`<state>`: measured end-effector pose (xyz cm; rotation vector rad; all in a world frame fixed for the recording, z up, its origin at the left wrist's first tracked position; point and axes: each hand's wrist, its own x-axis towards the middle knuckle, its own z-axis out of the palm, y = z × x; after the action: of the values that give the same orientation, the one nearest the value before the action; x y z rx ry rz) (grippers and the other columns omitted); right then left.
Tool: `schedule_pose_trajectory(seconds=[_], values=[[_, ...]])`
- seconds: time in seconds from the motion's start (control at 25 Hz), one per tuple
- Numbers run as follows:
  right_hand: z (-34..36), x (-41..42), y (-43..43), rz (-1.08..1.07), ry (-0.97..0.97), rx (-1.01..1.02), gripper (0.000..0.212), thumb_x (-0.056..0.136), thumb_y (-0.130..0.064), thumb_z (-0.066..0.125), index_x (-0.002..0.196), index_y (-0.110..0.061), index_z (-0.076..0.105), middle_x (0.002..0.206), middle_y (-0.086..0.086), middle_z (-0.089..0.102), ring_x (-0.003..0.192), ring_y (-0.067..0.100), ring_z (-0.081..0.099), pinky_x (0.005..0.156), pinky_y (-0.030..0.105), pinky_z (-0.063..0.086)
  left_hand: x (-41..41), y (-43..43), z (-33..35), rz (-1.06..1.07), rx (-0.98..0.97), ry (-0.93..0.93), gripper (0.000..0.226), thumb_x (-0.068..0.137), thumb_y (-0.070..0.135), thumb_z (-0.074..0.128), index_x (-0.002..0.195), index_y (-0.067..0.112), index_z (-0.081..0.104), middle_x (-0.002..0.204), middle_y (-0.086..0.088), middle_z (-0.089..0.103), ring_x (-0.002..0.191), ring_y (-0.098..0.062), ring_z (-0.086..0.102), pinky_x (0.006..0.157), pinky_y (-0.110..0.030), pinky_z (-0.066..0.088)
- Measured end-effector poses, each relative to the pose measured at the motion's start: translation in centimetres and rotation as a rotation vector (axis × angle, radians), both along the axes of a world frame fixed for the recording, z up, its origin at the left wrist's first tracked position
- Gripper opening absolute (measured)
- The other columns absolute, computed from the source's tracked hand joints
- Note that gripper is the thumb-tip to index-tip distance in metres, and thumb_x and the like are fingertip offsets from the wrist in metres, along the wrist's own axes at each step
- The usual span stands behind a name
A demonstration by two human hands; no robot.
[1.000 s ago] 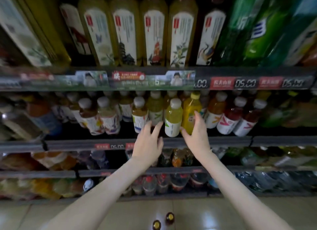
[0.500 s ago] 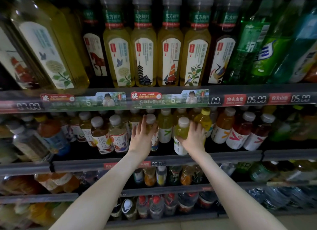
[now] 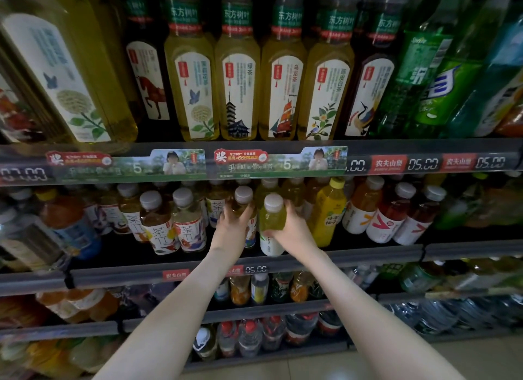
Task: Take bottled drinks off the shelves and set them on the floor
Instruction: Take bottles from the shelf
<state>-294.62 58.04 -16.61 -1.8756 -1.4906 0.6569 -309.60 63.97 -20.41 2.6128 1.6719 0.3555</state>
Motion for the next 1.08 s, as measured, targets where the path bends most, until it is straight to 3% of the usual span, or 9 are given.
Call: schedule_pose_trajectory(seconds=[0.16,0.32,0.44,0.56,0.72,0.88,0.96,1.08], values=[[0.2,0.1,0.5,0.015,-0.016,-0.006,0.085,0.083,-0.027,0.075,0.145,-0.013,0.019,0.141,0.013,0.046,0.123,0.028,0.051,0.095,0.034,0.045,0.7,0.0,-0.1,0.007,0.066,-0.067,0.081,0.065,-0.003,0.077,0.136,0.017,0.043,0.115,-0.038,0.043,0.084,-0.047,0.054,0.072,-0.045,0.052],[-0.1,0.3,0.4,0.05,-0.121,-0.061,0.09,0.088,-0.032,0.067,0.15,-0.01,0.006,0.148,0.016,0.036,0.126,0.03,0.048,0.099,0.034,0.042,0.8,-0.3,0.0,0.047,-0.002,-0.043,0.075,0.086,0.003,0.059,0.148,0.021,0.022,0.134,-0.036,0.025,0.112,-0.048,0.043,0.09,-0.038,0.045],[-0.3,0.1,-0.3,0.056,-0.109,-0.062,0.094,0.088,-0.032,0.067,0.152,-0.012,0.001,0.151,0.016,0.033,0.129,0.029,0.047,0.101,0.036,0.042,0.6,-0.1,0.4,0.042,0.01,-0.044,0.073,0.091,0.008,0.055,0.15,0.023,0.014,0.14,-0.035,0.018,0.118,-0.046,0.042,0.094,-0.036,0.043],[-0.2,0.7,-1.8,-0.003,-0.124,0.055,0.085,0.09,-0.025,0.065,0.151,-0.017,0.008,0.152,0.013,0.029,0.132,0.027,0.041,0.105,0.036,0.04,0.1,-0.7,0.6,-0.001,-0.01,-0.032,0.071,0.091,0.009,0.055,0.149,0.024,0.016,0.14,-0.035,0.019,0.114,-0.047,0.046,0.09,-0.037,0.044],[-0.1,3.3,-3.2,-0.227,-0.335,0.332,0.059,0.088,-0.012,0.061,0.14,-0.008,0.033,0.131,0.017,0.044,0.122,0.028,0.042,0.102,0.038,0.042,-0.3,-1.5,1.2,-0.071,-0.032,-0.09,0.068,0.093,0.007,0.05,0.15,0.024,0.016,0.146,-0.031,0.012,0.125,-0.051,0.037,0.09,-0.042,0.045],[0.5,6.5,-3.3,-0.418,-0.435,0.298,0.066,0.084,-0.012,0.066,0.142,-0.012,0.034,0.132,0.023,0.039,0.12,0.039,0.039,0.1,0.048,0.038,0.6,-2.0,0.9,-0.043,-0.079,-0.209,0.065,0.093,0.016,0.051,0.15,0.021,0.02,0.153,-0.029,0.001,0.139,-0.049,0.013,0.103,-0.054,0.038],[0.8,8.4,-2.6,-0.382,-0.311,0.202,0.087,0.082,-0.018,0.071,0.15,-0.017,0.018,0.145,0.02,0.031,0.13,0.037,0.033,0.107,0.048,0.033,1.5,-2.8,0.4,-0.039,0.073,-0.216,0.069,0.084,0.018,0.064,0.144,0.014,0.03,0.15,-0.034,0.012,0.139,-0.052,0.012,0.102,-0.064,0.034],[1.2,10.4,-0.9,-0.272,-0.049,0.033,0.107,0.076,-0.027,0.079,0.152,-0.02,0.004,0.153,0.012,0.026,0.134,0.031,0.036,0.11,0.044,0.034,3.2,-4.3,1.6,-0.097,0.294,-0.103,0.084,0.066,0.03,0.081,0.136,0.012,0.037,0.14,-0.031,0.037,0.131,-0.045,0.032,0.101,-0.066,0.029]])
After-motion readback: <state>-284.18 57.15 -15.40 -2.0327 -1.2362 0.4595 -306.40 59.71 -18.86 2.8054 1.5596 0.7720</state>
